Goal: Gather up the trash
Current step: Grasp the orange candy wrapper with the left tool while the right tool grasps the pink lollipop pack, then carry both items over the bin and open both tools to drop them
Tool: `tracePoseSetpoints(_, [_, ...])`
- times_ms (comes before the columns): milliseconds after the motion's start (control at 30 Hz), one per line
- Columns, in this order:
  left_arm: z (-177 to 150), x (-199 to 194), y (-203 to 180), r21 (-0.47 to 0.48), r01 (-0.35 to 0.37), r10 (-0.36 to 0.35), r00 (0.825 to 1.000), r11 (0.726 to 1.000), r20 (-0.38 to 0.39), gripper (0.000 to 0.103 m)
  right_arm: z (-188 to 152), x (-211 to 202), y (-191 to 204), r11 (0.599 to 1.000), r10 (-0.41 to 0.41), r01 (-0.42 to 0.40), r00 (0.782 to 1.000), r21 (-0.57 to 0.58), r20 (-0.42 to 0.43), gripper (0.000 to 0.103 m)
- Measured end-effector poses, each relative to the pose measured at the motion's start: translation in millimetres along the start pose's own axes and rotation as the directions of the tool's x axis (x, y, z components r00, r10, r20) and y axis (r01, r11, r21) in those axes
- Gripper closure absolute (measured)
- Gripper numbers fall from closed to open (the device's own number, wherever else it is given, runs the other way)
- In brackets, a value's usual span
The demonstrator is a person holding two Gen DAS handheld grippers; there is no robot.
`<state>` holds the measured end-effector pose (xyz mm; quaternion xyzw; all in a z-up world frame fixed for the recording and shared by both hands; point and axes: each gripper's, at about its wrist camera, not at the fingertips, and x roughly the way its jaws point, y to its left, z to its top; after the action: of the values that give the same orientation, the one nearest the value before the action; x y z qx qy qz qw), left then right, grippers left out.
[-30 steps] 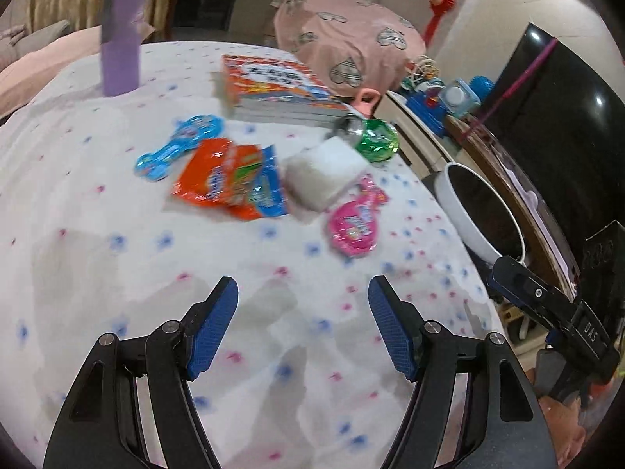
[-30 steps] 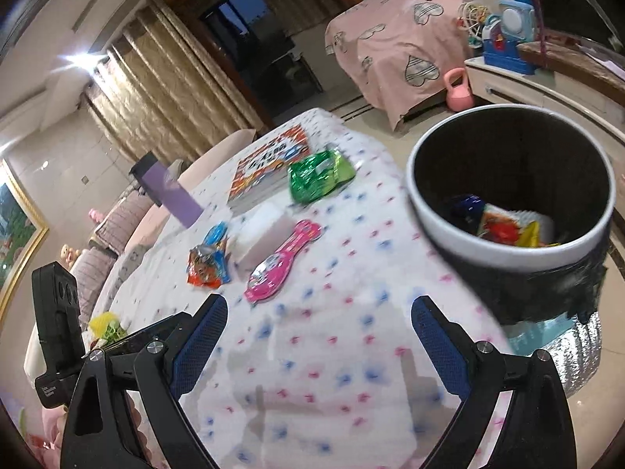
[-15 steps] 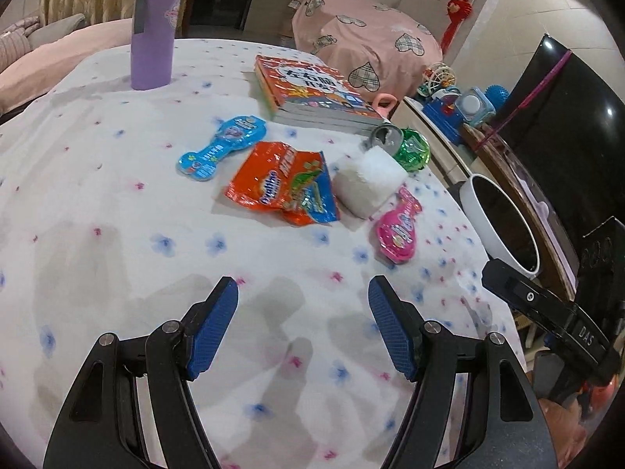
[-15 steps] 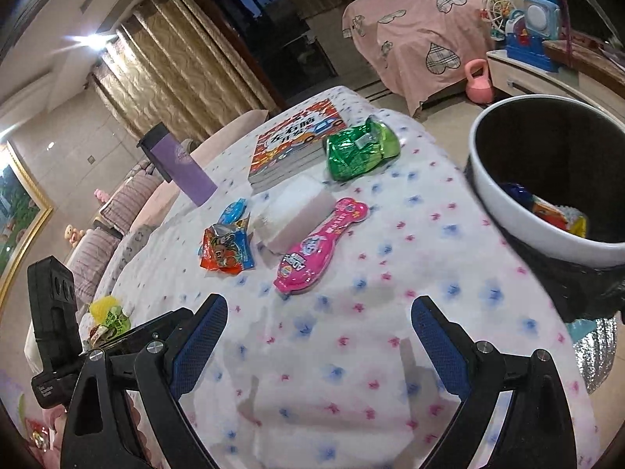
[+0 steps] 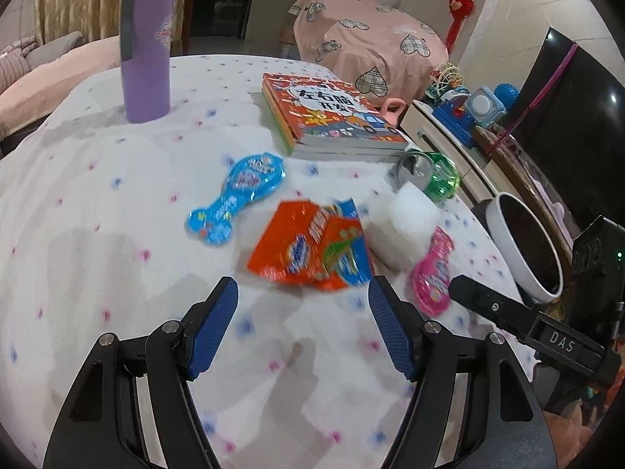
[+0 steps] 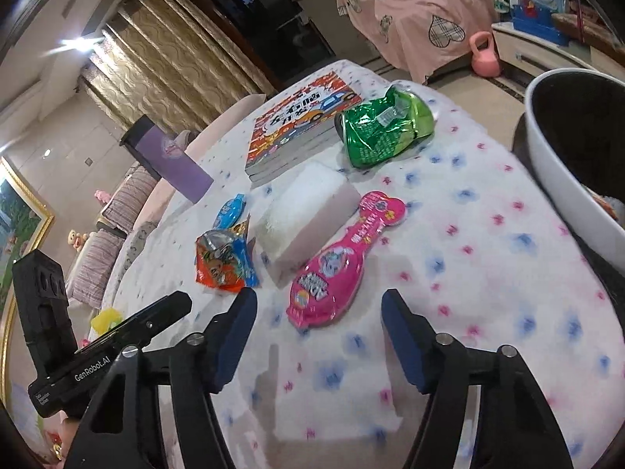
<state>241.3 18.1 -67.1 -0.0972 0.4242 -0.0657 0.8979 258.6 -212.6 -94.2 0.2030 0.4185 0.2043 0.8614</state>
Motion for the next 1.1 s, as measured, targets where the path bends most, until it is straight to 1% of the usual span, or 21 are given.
tracePoseSetpoints(67, [5,7,1,0.009,-0.001,0.001,1.000,1.000,-0.001,0.032,4,8,-2,1.000,0.003,-0.003,1.000,0.013,-0.014,0.042])
tracePoseSetpoints(100, [8,12,1,0.012,-0.009,0.009,1.000,1.000,-0.004,0.032,6,12,-2,1.000,0.004,-0.003,1.000,0.018,-0.020,0.046])
tracePoseSetpoints(133, [11,18,3,0.012,-0.010,0.010,1.000,1.000,-0.009,0.033,8,17,-2,1.000,0.004,-0.004,1.000,0.023,-0.026,0.049])
tracePoseSetpoints(200, [14,28,5,0.011,-0.002,0.002,1.000,1.000,-0.025,0.033,12,22,-2,1.000,0.009,-0.008,1.000,0.023,-0.021,0.050])
tracePoseSetpoints(267, [16,33,4,0.012,0.011,-0.011,0.999,1.000,-0.034,0.038,14,27,-2,1.000,0.015,-0.014,1.000,0.027,-0.024,0.055])
tracePoseSetpoints(300, [16,35,3,0.018,0.019,-0.018,0.999,1.000,-0.041,0.048,15,28,-2,1.000,0.010,-0.009,1.000,0.028,-0.024,0.063])
tracePoseSetpoints(333, [15,37,2,0.028,0.020,-0.019,0.999,0.999,-0.047,0.058,16,30,-2,1.000,-0.001,0.002,1.000,0.029,-0.026,0.076])
tracePoseSetpoints(367, [14,38,0,0.039,0.022,-0.019,0.998,0.999,-0.052,0.064,16,31,-3,1.000,-0.002,0.003,1.000,0.031,-0.030,0.080])
tracePoseSetpoints(400, [13,39,-1,0.051,0.024,-0.021,0.998,0.998,-0.055,0.071,16,32,-4,0.999,0.012,-0.011,1.000,0.036,-0.028,0.082])
tracePoseSetpoints(433, [12,38,-2,0.056,0.026,-0.023,0.998,0.998,-0.053,0.076,16,31,-5,0.999,0.018,-0.017,0.999,0.037,-0.027,0.083])
tracePoseSetpoints(467, [12,36,-3,0.061,0.029,-0.026,0.998,0.998,-0.051,0.078,15,29,-4,0.999,0.018,-0.018,1.000,0.034,-0.022,0.084])
tracePoseSetpoints(533, [10,32,-6,0.062,0.035,-0.033,0.998,0.997,-0.048,0.089,15,25,-3,0.999,0.024,-0.024,1.000,0.022,-0.012,0.087])
tracePoseSetpoints(567, [9,30,-7,0.060,0.042,-0.039,0.998,0.997,-0.046,0.092,14,21,-2,1.000,0.026,-0.026,1.000,0.014,-0.008,0.088])
tracePoseSetpoints(833, [-7,3,-27,0.060,0.097,-0.095,0.995,0.993,-0.024,0.094,4,-17,-18,0.999,0.034,-0.035,0.999,0.030,0.042,0.089])
tracePoseSetpoints(1100, [-19,-12,-73,0.110,0.170,-0.168,0.985,0.979,-0.031,0.094,-4,-64,-43,0.998,0.008,-0.015,0.993,0.059,0.115,0.090])
